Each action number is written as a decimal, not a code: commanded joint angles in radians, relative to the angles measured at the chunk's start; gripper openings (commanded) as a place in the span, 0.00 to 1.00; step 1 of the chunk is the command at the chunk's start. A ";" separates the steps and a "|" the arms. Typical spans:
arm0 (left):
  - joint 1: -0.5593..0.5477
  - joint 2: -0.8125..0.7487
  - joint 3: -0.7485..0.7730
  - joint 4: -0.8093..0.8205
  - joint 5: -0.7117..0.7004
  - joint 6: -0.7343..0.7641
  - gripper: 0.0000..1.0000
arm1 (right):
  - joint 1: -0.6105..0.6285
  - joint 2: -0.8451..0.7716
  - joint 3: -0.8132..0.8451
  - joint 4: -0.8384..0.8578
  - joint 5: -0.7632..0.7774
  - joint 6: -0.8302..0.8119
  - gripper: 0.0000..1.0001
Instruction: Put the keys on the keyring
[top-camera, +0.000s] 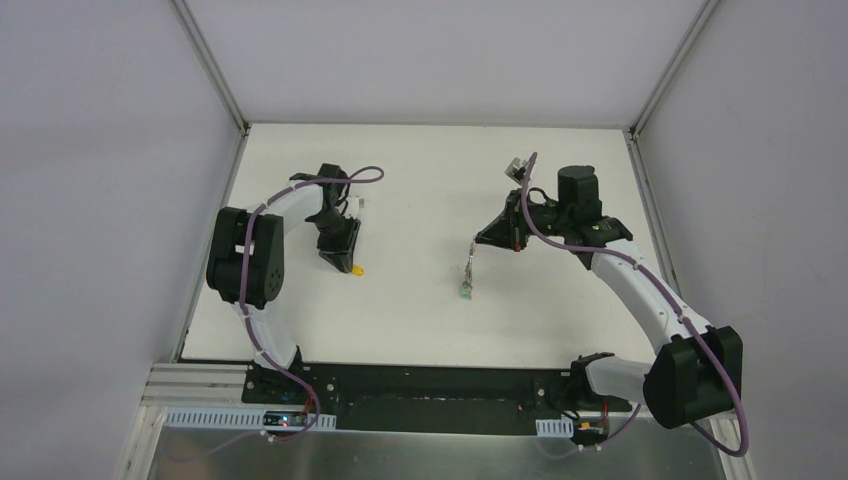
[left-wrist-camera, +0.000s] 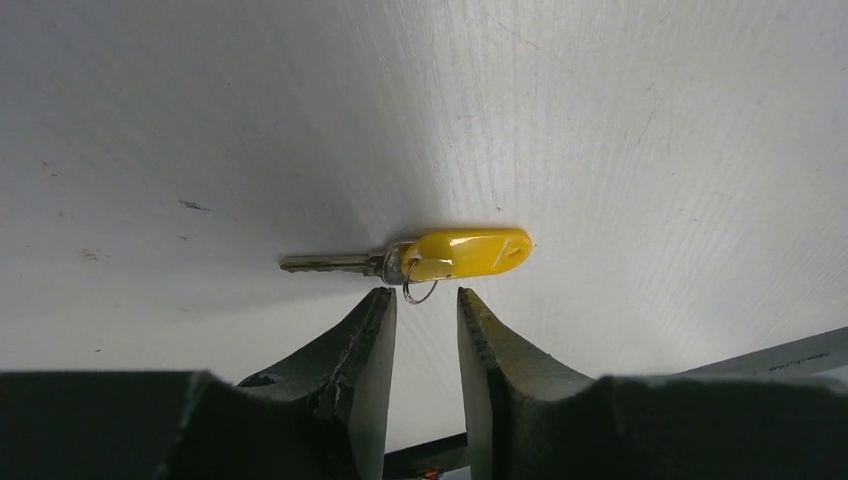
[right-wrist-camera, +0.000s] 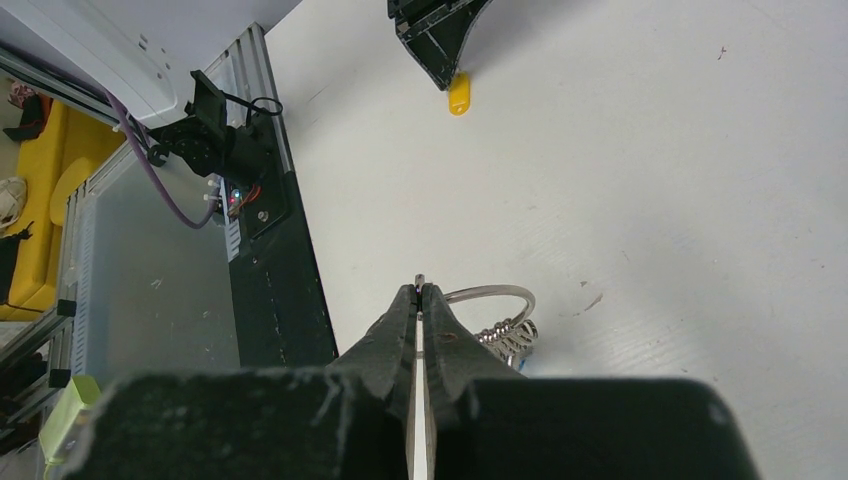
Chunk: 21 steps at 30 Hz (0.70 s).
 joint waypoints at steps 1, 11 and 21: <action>0.008 -0.020 0.028 -0.007 -0.021 -0.010 0.28 | -0.007 -0.039 -0.006 0.050 -0.042 0.004 0.00; 0.006 -0.007 0.040 -0.012 0.015 -0.010 0.14 | -0.011 -0.038 -0.012 0.059 -0.043 0.011 0.00; 0.006 -0.012 0.038 -0.012 -0.005 -0.011 0.05 | -0.017 -0.048 -0.018 0.064 -0.045 0.014 0.00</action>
